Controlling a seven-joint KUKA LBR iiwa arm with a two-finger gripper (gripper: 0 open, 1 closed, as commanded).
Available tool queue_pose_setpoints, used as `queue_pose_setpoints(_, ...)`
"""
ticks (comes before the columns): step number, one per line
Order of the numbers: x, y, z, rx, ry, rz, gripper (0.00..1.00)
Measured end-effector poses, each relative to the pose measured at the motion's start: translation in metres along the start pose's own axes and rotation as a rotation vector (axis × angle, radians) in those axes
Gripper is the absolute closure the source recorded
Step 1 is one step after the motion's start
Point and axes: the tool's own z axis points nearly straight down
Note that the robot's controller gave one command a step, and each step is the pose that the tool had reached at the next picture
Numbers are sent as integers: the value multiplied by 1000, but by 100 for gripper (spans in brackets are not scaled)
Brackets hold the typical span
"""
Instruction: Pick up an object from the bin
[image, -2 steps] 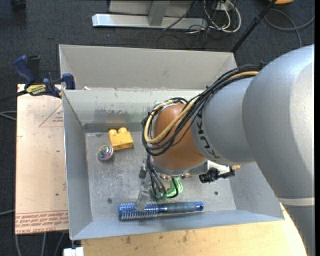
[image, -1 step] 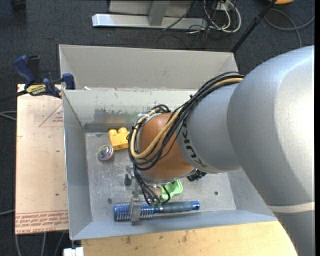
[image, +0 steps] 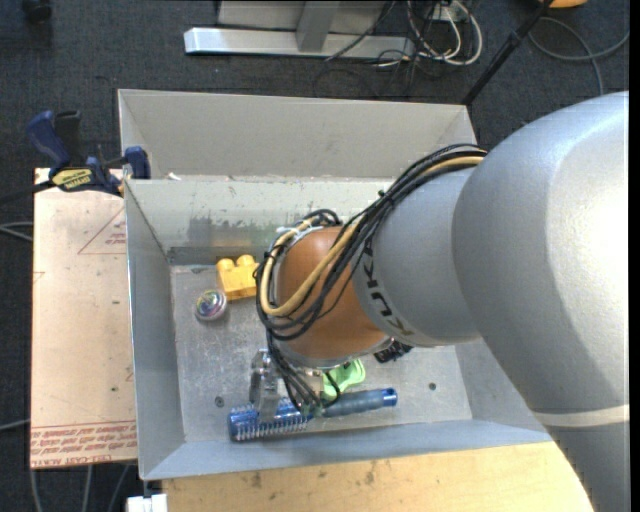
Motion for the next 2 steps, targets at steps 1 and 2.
queue_pose_setpoints(1, -3, 0, -1, -2, -8, 2, 0)
queue_pose_setpoints(2, 6, -4, 11, -2, -1, 25, 0)
